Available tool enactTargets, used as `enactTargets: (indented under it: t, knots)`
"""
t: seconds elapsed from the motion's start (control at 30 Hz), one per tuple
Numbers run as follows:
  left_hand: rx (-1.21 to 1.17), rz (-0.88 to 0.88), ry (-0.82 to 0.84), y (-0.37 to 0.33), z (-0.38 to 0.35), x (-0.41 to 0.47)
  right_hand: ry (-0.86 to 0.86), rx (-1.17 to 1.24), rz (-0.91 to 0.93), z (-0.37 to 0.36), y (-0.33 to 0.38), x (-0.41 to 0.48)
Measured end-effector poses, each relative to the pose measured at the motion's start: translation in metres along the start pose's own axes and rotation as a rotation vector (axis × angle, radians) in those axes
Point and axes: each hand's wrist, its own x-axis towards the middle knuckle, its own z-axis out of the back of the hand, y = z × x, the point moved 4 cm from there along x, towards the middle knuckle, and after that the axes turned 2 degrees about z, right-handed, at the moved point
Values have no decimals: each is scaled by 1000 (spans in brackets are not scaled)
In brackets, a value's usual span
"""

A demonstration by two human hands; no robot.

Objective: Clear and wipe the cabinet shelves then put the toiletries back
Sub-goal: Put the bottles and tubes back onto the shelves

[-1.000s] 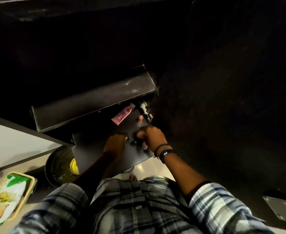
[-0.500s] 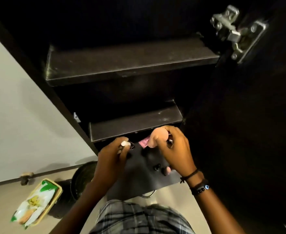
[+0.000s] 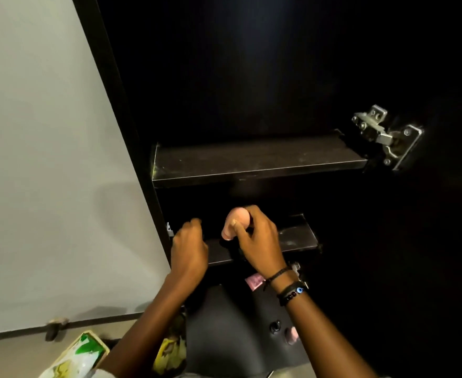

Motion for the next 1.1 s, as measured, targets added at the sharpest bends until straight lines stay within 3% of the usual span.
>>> enactTargets:
  t: [0.33,0.5,0.73,1.1]
  knots:
    - [89,77,133,1,-12,18,205,-160,-187,-26,-1,27]
    - [62,84,120,10,-20,13,281,-181,-144,-47,-7,34]
    - [36,23,-4,12,-20,-8,263,-188,-108,-55,-13,36]
    - [20,-161,-22,16,-35,-32,138,-72,-156,-46,-40,21]
